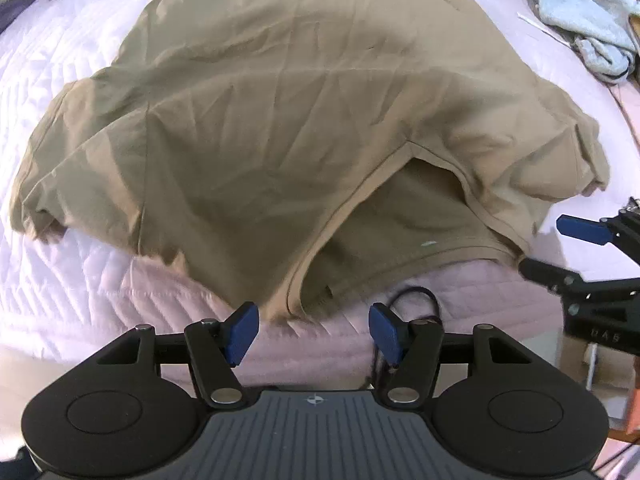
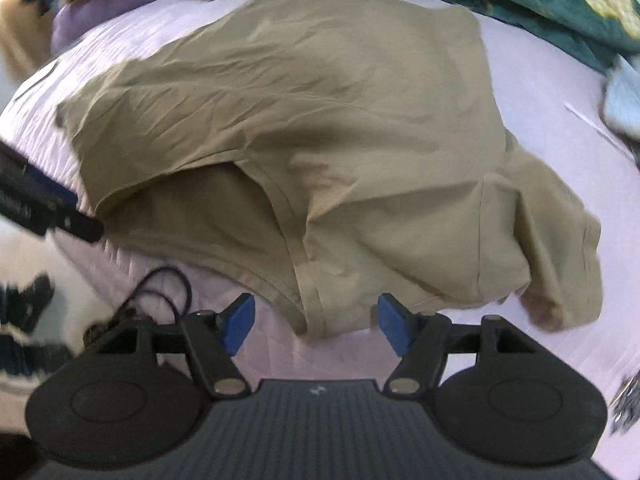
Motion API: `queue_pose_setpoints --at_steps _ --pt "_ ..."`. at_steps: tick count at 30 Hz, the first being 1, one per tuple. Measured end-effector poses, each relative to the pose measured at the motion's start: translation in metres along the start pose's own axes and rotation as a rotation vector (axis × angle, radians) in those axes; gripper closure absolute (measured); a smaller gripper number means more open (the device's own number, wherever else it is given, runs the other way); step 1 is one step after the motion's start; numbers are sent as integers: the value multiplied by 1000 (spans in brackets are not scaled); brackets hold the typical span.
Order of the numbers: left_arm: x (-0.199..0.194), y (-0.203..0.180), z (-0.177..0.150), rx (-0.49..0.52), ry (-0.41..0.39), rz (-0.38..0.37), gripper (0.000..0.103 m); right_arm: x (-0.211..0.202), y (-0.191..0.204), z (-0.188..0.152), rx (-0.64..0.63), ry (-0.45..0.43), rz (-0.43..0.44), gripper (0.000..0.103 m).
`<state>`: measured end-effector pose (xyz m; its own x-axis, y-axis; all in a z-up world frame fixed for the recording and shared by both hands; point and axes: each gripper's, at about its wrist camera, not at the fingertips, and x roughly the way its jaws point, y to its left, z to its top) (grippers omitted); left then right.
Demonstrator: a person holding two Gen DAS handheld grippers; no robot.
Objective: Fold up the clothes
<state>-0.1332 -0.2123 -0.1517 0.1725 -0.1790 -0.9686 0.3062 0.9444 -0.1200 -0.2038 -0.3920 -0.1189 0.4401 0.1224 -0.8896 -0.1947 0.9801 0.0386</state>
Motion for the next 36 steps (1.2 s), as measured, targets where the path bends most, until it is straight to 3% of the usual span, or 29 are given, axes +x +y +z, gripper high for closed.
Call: queue_pose_setpoints --at_steps 2,8,9,11,12,14,17,22,31,36 --pt "7 3 -2 -14 0 -3 40 8 4 0 -5 7 -26 62" --pt "25 6 2 -7 -11 4 42 25 12 -1 -43 27 -54 61" --pt "27 6 1 -3 -14 10 45 28 12 -1 -43 36 -50 62" --pt "31 6 1 8 -24 27 62 32 11 -2 -51 54 -44 66" --pt "31 6 0 17 -33 39 66 32 10 -3 -55 56 -44 76" --pt "30 6 -1 26 -42 39 88 31 7 -5 -52 51 -41 91" --pt "29 10 0 17 -39 25 94 29 2 -5 -64 50 -33 100" --pt "23 11 0 21 -45 22 97 22 2 -6 -99 41 -59 101" --pt "-6 9 -28 73 -56 9 97 -14 6 -17 -136 42 -14 102" --pt "1 8 -34 90 -40 17 97 -13 7 -26 -135 60 5 102"
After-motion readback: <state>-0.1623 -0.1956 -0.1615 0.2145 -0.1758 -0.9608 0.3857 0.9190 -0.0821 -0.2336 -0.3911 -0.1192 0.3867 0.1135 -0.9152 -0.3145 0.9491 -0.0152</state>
